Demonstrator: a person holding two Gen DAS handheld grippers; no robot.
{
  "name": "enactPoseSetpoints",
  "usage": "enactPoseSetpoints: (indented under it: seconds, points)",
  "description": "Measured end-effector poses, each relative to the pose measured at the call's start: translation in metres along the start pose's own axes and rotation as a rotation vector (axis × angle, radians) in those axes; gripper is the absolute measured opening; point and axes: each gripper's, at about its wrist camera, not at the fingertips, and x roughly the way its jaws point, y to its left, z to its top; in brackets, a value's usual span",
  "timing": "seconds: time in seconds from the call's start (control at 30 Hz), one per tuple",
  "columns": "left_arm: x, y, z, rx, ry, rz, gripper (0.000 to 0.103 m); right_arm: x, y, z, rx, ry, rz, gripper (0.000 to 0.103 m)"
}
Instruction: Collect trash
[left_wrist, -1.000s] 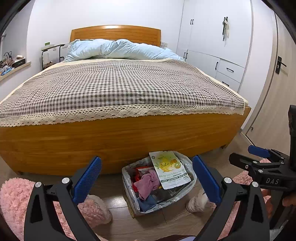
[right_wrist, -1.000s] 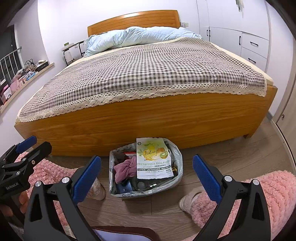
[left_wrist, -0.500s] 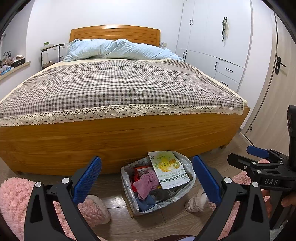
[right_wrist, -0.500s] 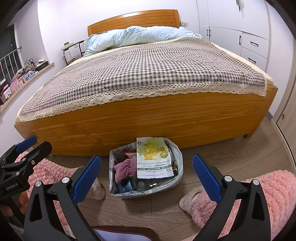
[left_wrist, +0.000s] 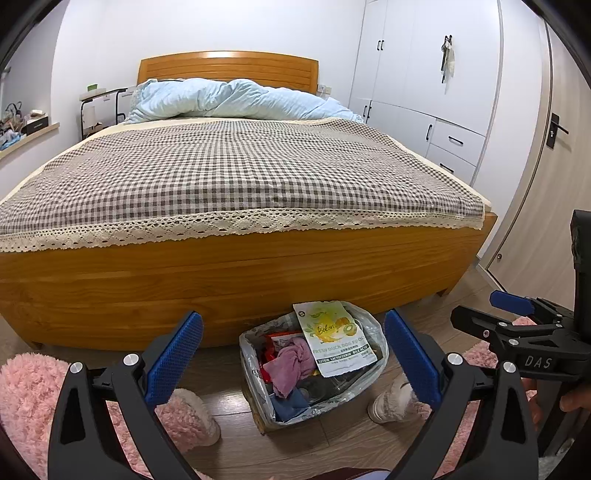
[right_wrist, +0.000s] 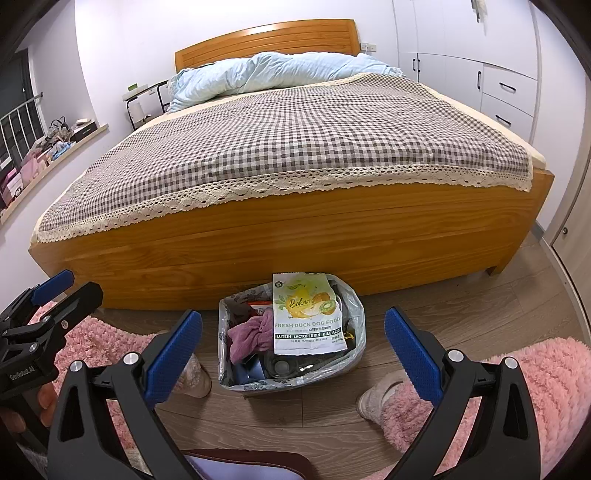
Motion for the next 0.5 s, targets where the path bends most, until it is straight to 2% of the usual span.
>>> enactPoseSetpoints:
  seconds: [0.5]
  points:
    - [-0.0009,-0.0016,-0.0003,0.005,-0.005,-0.001,0.096,-0.0011,0.0005,0.0001,-0.001,-0.003,0.0,0.095]
